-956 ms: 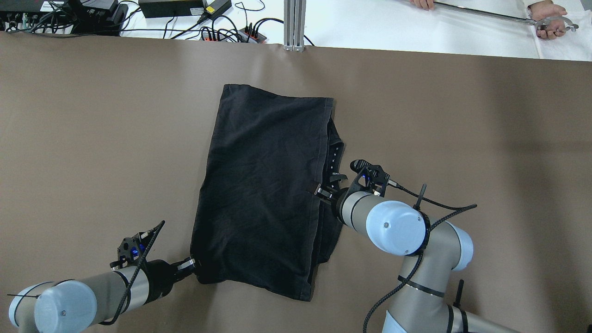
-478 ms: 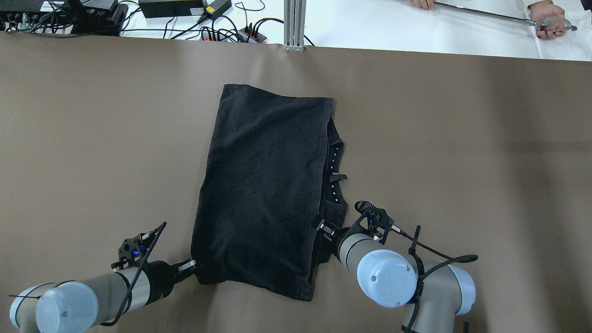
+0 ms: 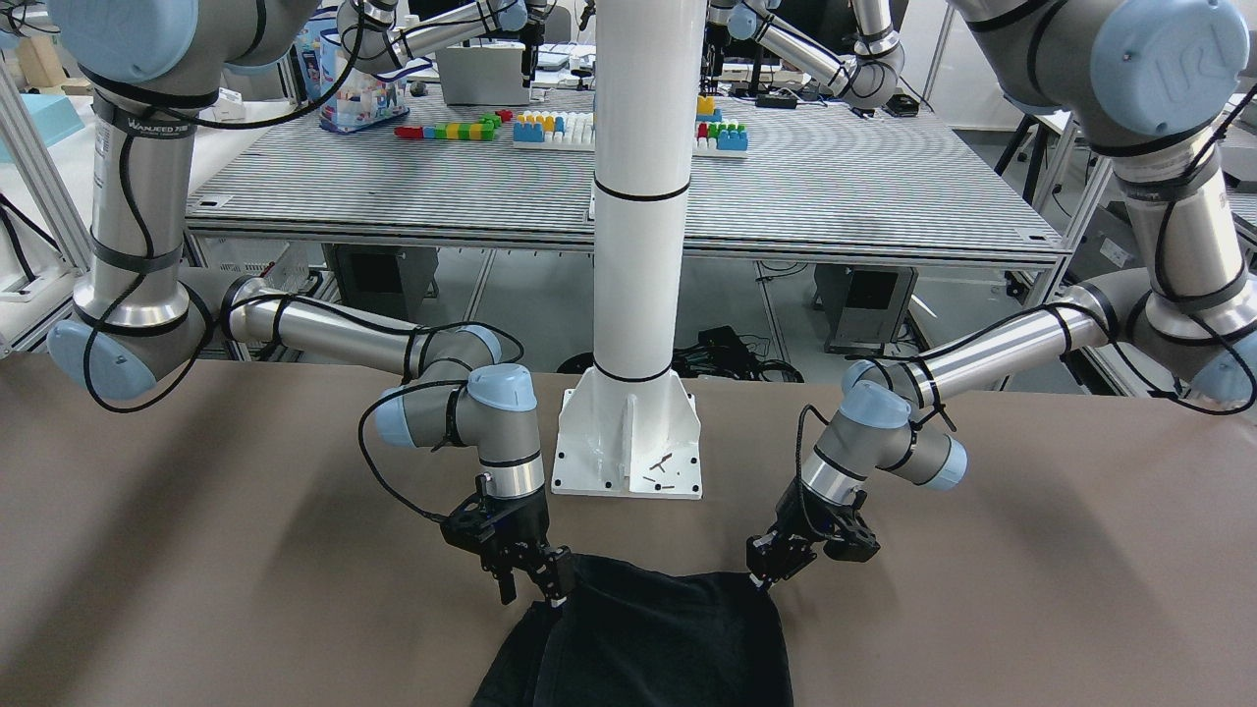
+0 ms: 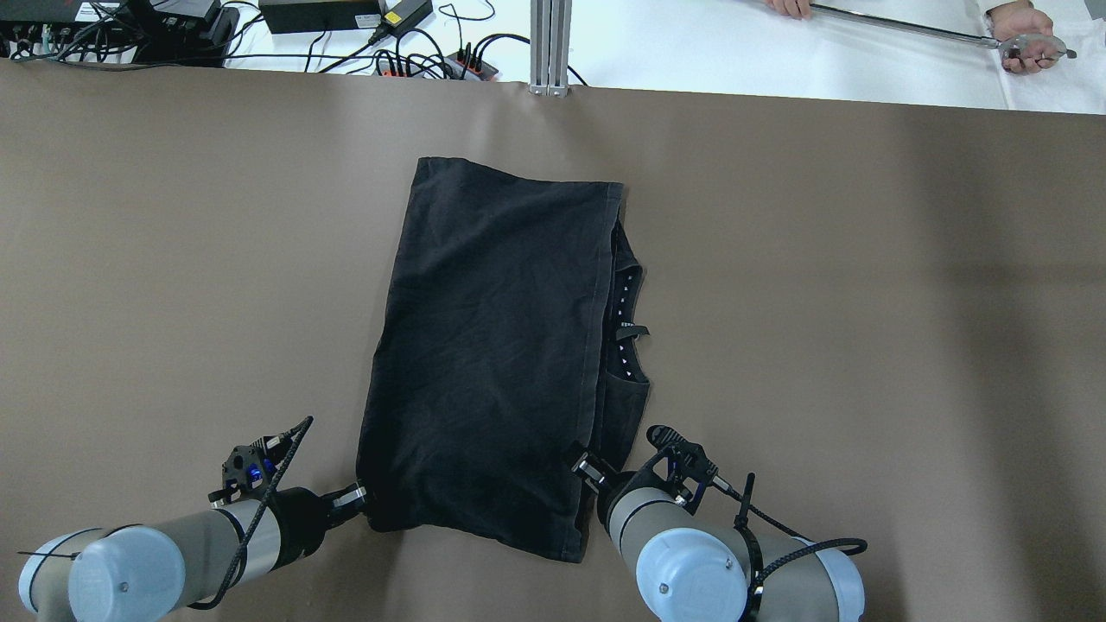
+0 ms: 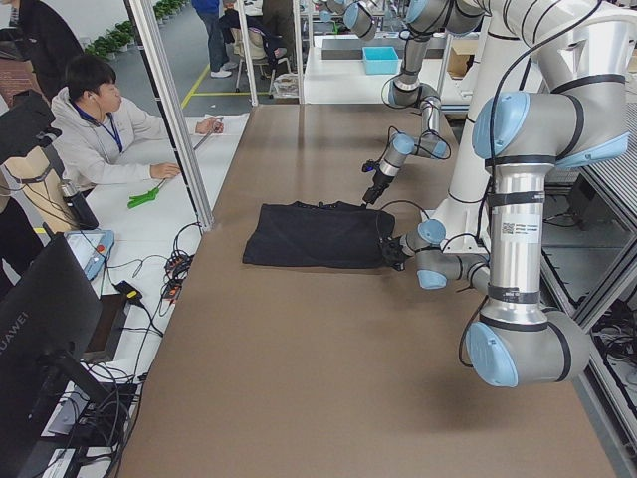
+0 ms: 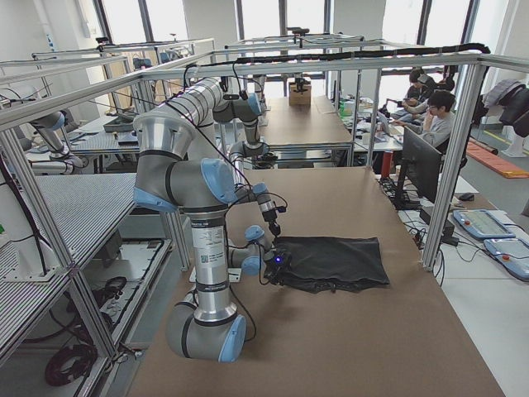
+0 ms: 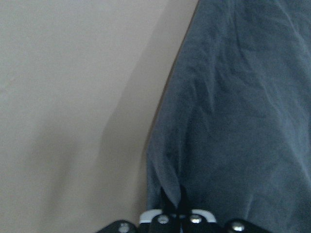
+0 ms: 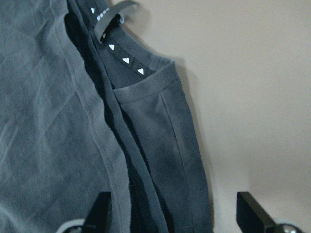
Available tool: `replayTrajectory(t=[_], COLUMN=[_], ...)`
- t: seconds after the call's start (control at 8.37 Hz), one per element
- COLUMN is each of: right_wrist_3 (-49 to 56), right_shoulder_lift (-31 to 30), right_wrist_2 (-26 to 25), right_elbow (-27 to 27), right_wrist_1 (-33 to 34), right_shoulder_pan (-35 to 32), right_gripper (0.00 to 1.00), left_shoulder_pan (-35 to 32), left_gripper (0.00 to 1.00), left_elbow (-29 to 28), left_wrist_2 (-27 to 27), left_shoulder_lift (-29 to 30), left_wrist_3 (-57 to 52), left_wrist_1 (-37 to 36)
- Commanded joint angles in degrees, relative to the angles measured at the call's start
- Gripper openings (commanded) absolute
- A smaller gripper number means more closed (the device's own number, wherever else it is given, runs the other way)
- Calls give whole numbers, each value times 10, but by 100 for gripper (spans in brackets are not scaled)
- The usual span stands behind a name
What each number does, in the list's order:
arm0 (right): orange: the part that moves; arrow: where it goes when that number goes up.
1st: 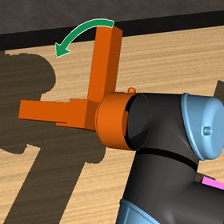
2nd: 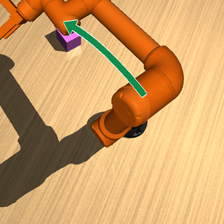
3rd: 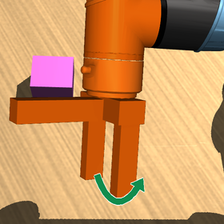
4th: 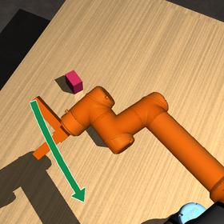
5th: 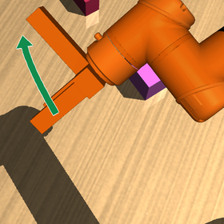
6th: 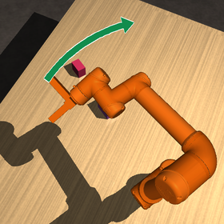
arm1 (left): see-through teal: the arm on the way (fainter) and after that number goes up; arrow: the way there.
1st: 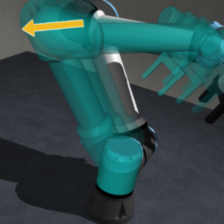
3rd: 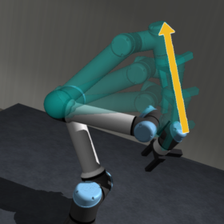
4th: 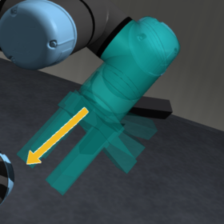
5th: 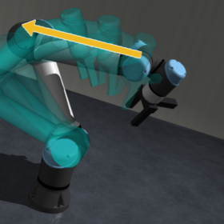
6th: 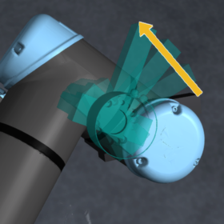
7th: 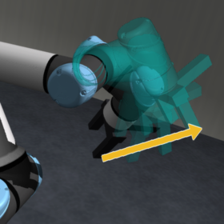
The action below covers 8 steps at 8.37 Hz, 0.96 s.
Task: Fold clothes
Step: 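Move the right gripper to the other near corner of the shirt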
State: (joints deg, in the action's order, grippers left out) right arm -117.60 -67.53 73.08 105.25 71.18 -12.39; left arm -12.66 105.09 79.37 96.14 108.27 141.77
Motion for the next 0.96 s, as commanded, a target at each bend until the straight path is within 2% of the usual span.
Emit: replayTrajectory(t=[0.0,0.36,0.6,0.84], right_wrist_3=[-17,-20,-19,-20], right_shoulder_lift=[13,20,34,35], right_wrist_2=[-6,-13,-14,-14], right_elbow=[-5,-12,-36,-39], right_wrist_1=[1,3,3,3], right_shoulder_pan=[6,10,10,10], right_gripper=[91,91,91,88], left_shoulder_pan=[0,0,-1,-2], left_gripper=[0,0,0,0], left_elbow=[-1,-1,-1,-1], left_wrist_2=[0,0,0,0], left_shoulder_lift=[0,0,0,0], left_wrist_3=[-1,-3,-3,-4], left_wrist_1=[0,0,0,0])
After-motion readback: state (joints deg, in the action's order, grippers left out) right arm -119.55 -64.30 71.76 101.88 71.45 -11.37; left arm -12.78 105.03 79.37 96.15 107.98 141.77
